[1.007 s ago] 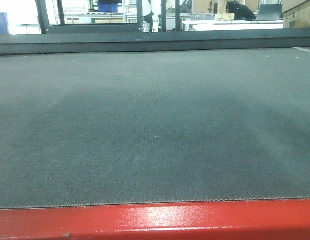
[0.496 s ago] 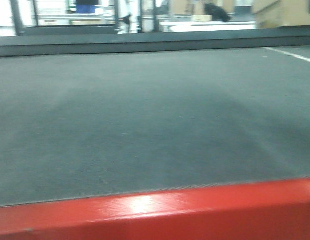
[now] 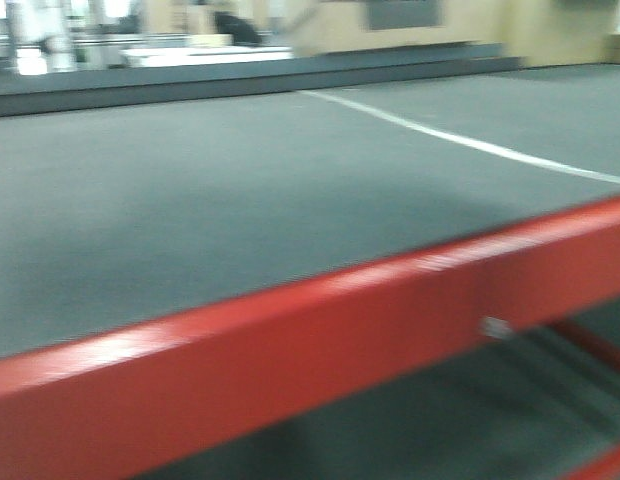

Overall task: Grab blue tray and place on right shelf
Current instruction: 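Hold the tray in both grippers while the base turns and drives to the shelf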

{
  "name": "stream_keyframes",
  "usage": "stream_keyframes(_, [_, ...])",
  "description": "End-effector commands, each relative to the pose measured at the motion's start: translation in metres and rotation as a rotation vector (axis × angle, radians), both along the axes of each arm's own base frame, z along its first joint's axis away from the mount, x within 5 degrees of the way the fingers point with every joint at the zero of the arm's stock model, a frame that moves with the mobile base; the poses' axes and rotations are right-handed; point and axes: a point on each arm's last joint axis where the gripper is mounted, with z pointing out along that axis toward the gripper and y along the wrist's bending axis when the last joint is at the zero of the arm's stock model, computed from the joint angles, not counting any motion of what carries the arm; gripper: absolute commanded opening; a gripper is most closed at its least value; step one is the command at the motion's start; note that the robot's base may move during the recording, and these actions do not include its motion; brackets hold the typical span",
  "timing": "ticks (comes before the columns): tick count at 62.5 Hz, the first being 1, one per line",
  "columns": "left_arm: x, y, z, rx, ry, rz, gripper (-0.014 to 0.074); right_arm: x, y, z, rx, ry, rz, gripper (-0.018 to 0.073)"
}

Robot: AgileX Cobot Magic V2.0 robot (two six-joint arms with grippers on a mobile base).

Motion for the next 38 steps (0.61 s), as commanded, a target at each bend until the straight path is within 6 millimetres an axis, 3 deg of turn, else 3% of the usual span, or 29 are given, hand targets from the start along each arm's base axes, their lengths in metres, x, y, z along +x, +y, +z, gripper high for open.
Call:
stream_keyframes(1, [-0.0162, 0.0082, 0.0151, 0.043, -0.006, -0.011, -0.0048, -0.0066, -0.0050, 0.0208, 0.008, -0.132, 0.013, 0.0057])
stream_keyframes(38, [-0.0162, 0.0082, 0.0151, 0.043, -0.006, -0.011, -0.0048, -0.0066, -0.0050, 0.0208, 0.008, -0.132, 0.013, 0.0057])
